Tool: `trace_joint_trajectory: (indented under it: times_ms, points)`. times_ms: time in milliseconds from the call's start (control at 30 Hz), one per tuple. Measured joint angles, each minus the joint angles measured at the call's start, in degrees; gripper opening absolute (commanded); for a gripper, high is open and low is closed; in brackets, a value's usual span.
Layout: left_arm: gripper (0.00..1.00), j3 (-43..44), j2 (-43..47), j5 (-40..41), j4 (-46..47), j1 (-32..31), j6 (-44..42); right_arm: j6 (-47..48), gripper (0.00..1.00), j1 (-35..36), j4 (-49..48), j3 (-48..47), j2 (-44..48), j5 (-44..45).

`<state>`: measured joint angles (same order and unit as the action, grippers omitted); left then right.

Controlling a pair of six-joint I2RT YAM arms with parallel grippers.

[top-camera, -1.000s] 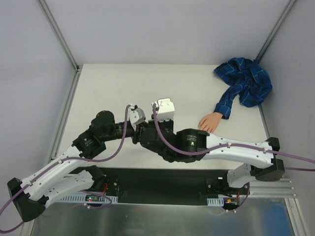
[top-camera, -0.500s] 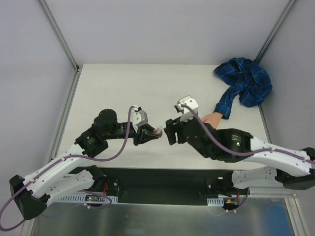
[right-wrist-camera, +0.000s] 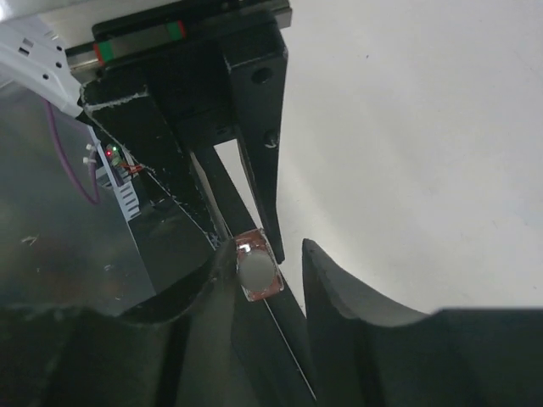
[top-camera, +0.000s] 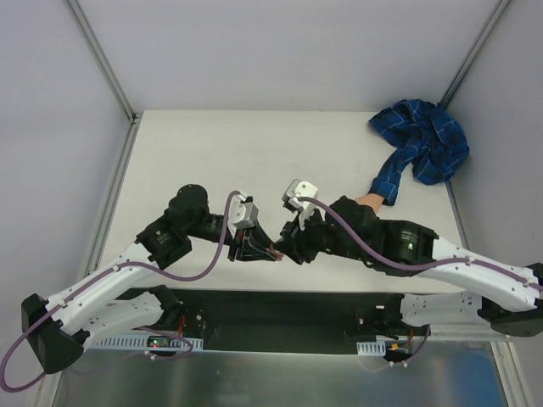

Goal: Paint the nails

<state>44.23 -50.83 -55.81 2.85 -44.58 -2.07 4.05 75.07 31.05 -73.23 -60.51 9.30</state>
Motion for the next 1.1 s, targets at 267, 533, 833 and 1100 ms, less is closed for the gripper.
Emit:
trace_joint_trajectory:
  times_ms: [267,533,833,1100]
  points:
    - [0.00,0.0,0.2,0.7,0.3,0.0,0.1,1.4,0.01,-0.4,-1.0,0.0,-0.7,-3.6]
    - [0.00,-1.1,5.7,19.9,-2.5,-0.1,-0.4,-6.1,0.01,-0.2,-5.6,-0.5,-5.0,10.0]
    - [0.00,-2.0,7.1,35.4,-5.3,-0.2,-1.8,-24.7,0.11,6.6,-0.3,-12.3,-22.5,44.5]
    - [0.00,-1.9,6.8,34.0,-3.0,-0.2,-1.9,-20.3,0.64,7.3,0.1,-11.3,-19.0,43.8]
